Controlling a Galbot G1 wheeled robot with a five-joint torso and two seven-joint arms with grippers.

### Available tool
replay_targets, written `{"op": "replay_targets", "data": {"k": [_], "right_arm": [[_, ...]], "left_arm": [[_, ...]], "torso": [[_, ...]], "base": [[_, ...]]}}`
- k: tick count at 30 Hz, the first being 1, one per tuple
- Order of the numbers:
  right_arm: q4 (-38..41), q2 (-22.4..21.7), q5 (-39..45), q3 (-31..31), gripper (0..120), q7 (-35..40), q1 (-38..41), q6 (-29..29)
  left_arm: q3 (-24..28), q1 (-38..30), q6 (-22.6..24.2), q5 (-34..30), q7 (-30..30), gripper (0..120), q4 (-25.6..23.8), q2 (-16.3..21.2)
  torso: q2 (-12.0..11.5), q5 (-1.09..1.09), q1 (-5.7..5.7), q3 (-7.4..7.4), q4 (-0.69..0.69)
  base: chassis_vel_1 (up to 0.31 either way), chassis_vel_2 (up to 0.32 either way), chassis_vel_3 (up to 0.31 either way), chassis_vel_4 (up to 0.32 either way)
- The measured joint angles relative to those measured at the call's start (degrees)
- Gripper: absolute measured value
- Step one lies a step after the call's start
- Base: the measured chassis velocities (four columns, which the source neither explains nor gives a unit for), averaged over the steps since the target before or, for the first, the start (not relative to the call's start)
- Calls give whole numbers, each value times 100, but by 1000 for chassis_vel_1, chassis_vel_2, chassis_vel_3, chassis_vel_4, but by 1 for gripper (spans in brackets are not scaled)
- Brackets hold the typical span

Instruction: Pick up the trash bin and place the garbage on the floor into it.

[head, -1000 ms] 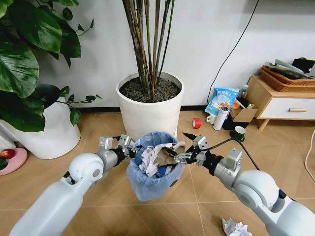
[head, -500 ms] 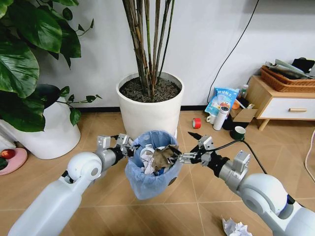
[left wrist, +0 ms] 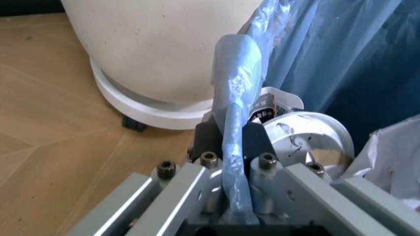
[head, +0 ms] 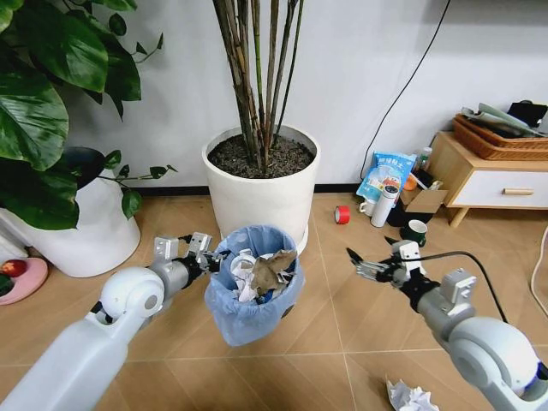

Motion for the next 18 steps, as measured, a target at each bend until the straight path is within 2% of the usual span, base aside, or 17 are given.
{"op": "replay_targets", "data": {"k": [6,14,18], "right_arm": [[-935,150,-597,542,100,-1039,-788,617],[-1635,500,-1293,648,100,-1480,-1453,1124],[-2052,809,-1796,676,100,-1817,-1785,1535]], "left_arm": [[-6,27,0,8,-17,0,-58,-74],[-29,83,0,41,11,0,-94,-146],[-86,119,0,41,32,0,-138,-154]], "torso": [[0,1,0,0,-2],[0,-2,0,0,-1],[0,-3,0,0,-1]], "base": [[0,0,0,0],[0,0,0,0],[0,0,0,0]]}}
